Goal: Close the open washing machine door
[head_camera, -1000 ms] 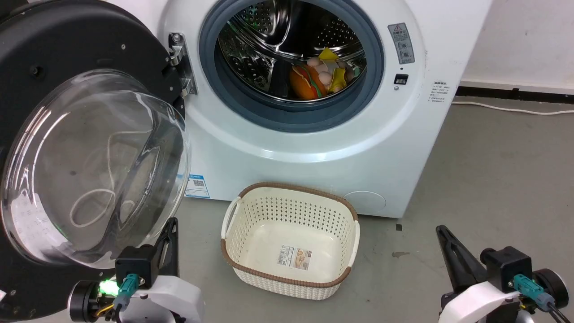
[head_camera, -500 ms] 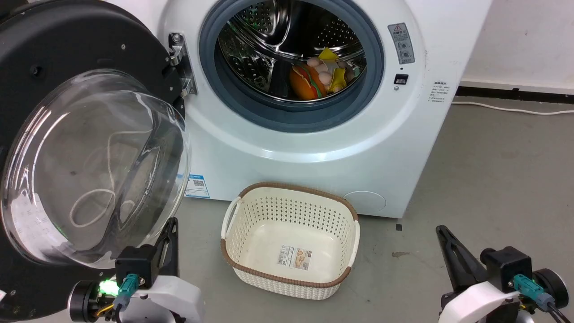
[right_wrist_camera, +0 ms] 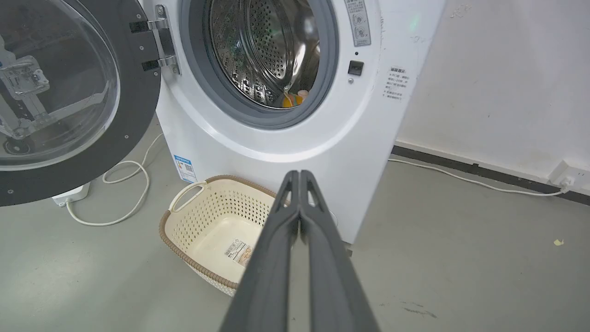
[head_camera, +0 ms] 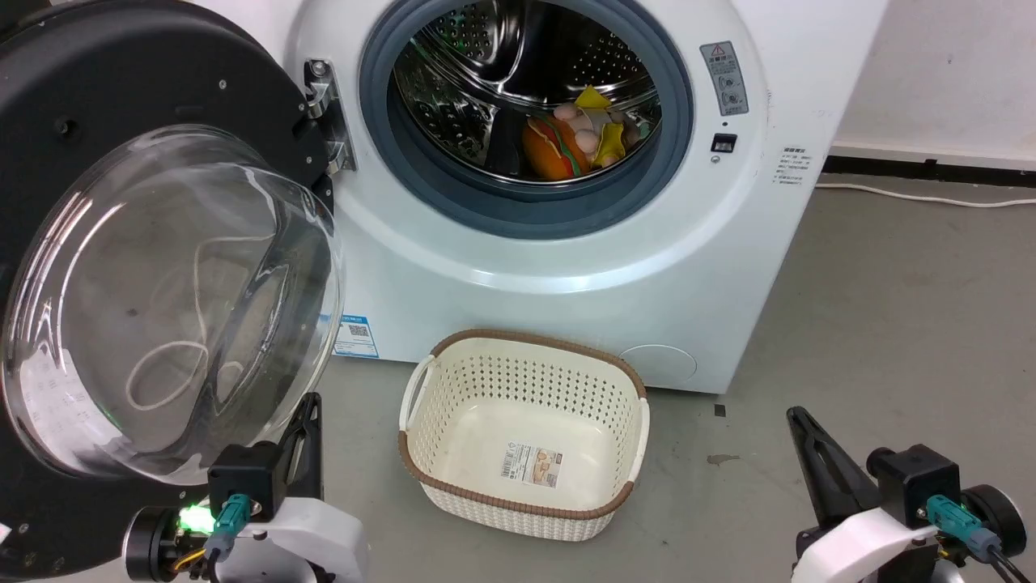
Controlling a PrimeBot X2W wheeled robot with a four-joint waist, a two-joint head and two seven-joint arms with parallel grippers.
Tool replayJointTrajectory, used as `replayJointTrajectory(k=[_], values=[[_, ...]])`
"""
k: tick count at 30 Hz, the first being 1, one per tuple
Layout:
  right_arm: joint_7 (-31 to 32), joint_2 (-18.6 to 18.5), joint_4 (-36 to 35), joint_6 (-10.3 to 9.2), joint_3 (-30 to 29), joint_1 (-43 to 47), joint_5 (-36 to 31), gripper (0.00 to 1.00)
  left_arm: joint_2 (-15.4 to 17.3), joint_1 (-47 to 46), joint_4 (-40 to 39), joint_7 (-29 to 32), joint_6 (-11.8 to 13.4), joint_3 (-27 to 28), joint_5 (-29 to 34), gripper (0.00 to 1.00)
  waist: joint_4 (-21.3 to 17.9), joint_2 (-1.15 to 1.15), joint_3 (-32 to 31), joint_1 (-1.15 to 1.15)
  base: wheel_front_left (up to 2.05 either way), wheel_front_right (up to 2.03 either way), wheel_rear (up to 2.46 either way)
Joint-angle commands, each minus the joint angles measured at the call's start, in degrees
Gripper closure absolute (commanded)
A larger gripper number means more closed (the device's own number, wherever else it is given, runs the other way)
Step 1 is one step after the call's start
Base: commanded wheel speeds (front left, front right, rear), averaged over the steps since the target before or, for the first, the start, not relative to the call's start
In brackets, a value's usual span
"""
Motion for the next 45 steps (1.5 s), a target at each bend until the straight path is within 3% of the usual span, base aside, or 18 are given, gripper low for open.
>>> replayJointTrajectory(k=[1, 2, 3, 27, 45], values=[[0.0, 0.3, -0.3, 0.05, 0.0, -0.8, -0.4, 1.0, 0.0, 0.8, -0.2, 0.0, 0.1, 0.1, 0.1, 1.0, 0.0, 0.0, 0.0, 0.0, 0.0, 0.0, 0.0], [0.0, 0.3, -0.3, 0.05, 0.0, -0.8, -0.4, 1.0, 0.0, 0.8, -0.2, 0.0, 0.1, 0.1, 0.1, 1.0, 0.0, 0.0, 0.0, 0.0, 0.0, 0.0, 0.0], [0.0, 0.3, -0.3, 0.05, 0.0, -0.8, -0.4, 0.0, 0.0, 0.8, -0.2, 0.0, 0.1, 0.1, 0.1, 0.0, 0.0, 0.0, 0.0, 0.0, 0.0, 0.0, 0.0], [-2.3, 0.0, 0.9, 0.01, -1.3, 0.0, 2.0, 0.0, 0.0, 0.1, -0.3, -2.3, 0.1, -0.6, -0.3, 0.0, 1.2, 0.0, 0.0, 0.0, 0.0, 0.0, 0.0], [-4.4, 0.1, 1.6, 0.01, -0.6, 0.6, 2.5, 0.0, 0.3, 0.6, -0.8, -4.4, 0.1, -0.7, -0.4, 0.0, 7.9, 0.0, -0.7, 0.0, 0.0, 0.0, 0.0]])
